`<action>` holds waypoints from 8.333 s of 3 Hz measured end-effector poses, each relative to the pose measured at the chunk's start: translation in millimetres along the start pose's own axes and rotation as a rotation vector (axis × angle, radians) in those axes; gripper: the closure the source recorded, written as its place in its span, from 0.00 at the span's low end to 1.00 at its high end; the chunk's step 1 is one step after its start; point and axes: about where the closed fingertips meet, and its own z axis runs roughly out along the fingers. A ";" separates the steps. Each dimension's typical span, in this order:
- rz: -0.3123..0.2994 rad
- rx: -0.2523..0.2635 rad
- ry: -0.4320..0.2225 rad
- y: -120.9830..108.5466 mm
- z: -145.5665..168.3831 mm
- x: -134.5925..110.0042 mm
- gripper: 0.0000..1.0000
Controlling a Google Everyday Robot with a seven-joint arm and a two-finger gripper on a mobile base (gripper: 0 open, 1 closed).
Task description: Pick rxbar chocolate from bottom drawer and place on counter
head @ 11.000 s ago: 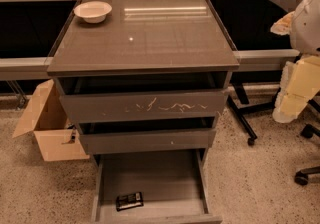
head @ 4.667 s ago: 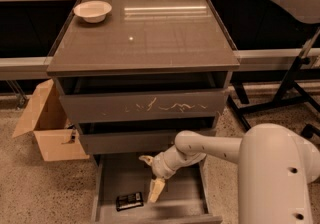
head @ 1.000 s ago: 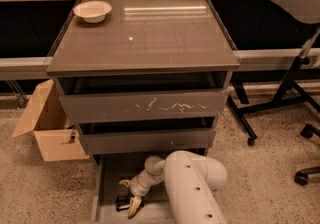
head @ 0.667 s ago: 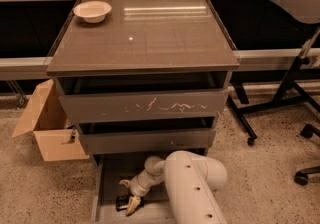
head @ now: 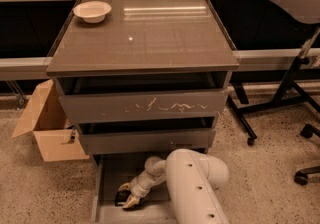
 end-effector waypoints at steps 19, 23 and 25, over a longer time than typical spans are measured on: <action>-1.170 0.679 -0.145 110.2 -478.9 -244.5 1.00; -1.472 0.680 -0.011 68.9 -605.9 -380.9 1.00; -1.482 0.793 0.007 61.8 -646.3 -405.2 1.00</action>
Offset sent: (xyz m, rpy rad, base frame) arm -0.0022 -0.0101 0.0316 0.1112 -0.1337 0.0541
